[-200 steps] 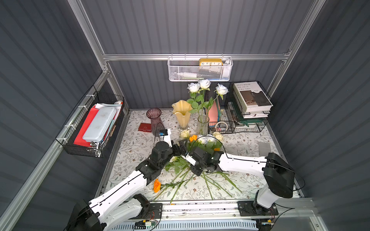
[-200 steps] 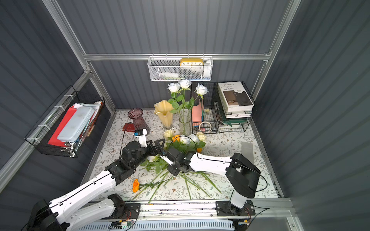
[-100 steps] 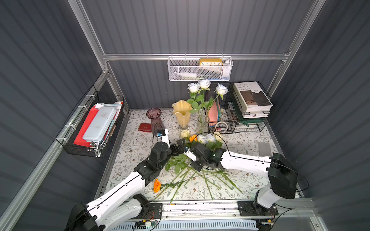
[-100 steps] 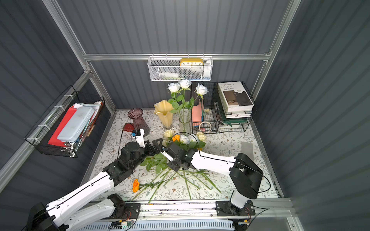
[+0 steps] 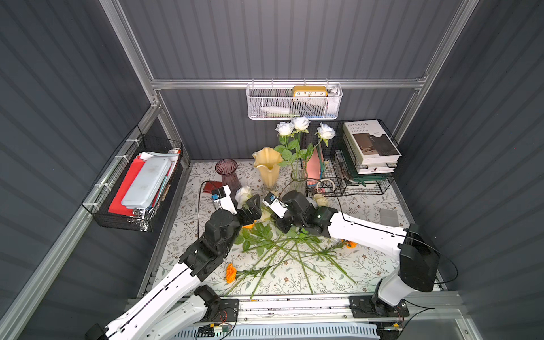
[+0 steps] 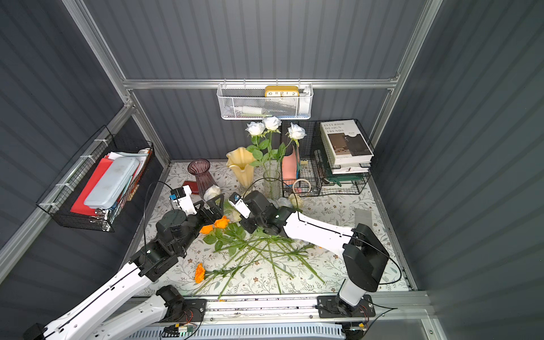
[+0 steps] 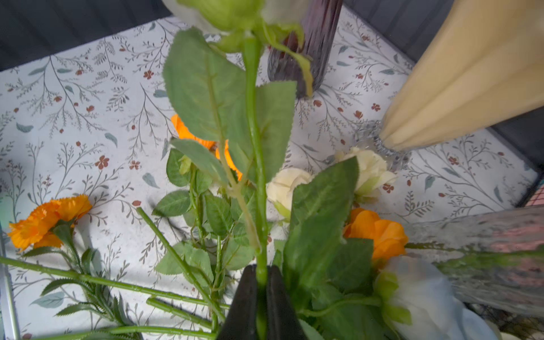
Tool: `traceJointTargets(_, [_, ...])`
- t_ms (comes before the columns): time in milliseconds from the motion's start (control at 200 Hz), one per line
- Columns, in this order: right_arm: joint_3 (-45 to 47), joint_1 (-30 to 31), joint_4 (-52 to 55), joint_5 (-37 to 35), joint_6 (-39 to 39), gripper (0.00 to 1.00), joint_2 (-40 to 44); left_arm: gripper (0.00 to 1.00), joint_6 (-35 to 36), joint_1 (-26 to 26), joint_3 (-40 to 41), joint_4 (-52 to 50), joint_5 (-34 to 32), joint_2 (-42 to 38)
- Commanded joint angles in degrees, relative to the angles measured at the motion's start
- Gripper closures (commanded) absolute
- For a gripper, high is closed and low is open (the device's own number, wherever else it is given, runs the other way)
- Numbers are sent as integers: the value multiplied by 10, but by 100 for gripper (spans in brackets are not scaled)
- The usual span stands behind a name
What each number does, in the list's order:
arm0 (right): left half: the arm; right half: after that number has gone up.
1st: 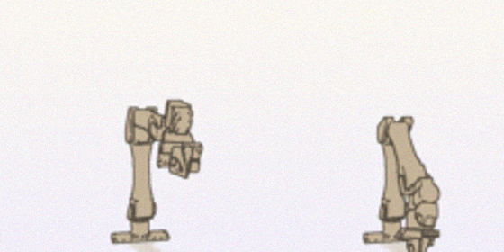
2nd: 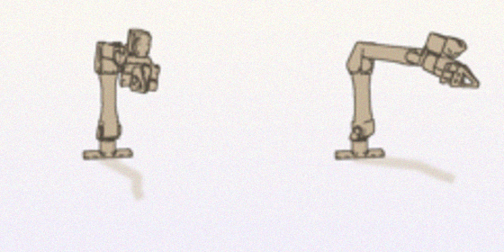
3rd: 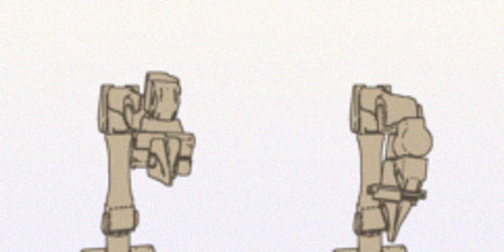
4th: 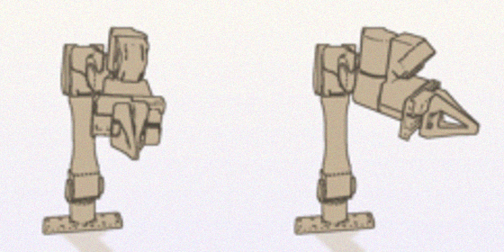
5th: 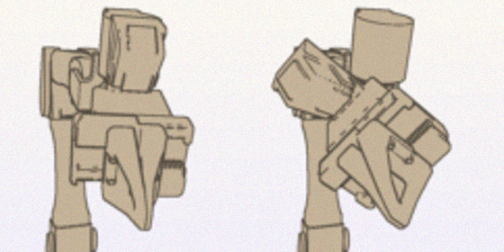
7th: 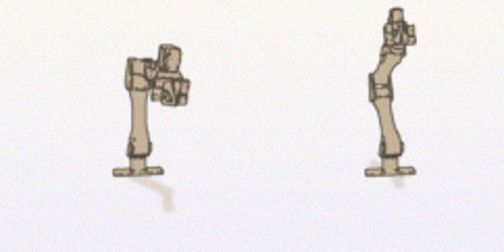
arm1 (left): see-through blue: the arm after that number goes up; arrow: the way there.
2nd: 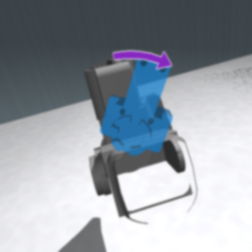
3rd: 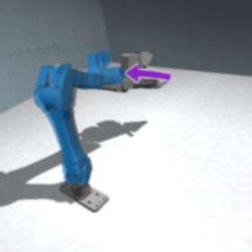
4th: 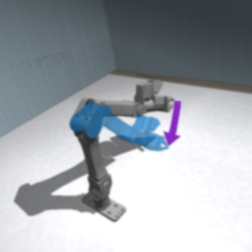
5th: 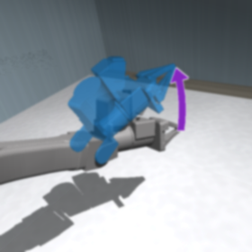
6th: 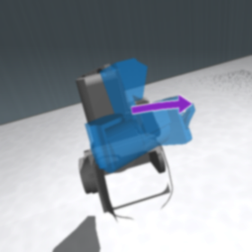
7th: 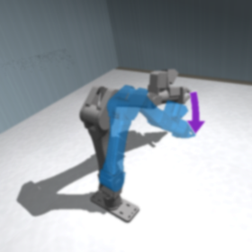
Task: Arrange the flowers in different vases according to their colors
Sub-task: Pick up the flower at the center of the board, then insert the flower into the vase.
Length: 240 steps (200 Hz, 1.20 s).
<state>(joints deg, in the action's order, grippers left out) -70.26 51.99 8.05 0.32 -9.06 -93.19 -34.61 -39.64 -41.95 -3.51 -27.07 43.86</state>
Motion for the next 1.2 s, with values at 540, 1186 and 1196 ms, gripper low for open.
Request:
traceJointTargets(540, [-227,-64,-340,-87,-40,100,40,1,6,4,-25,-8,-45,-105])
traceJointTargets(1186, [-170,-202,-473,-72,-5,100,-80,1,19,4,27,56,-30,-47])
traceJointTargets(1196, [-164,-202,-476,-72,-5,100,-80,1,19,4,28,57,-29,-46])
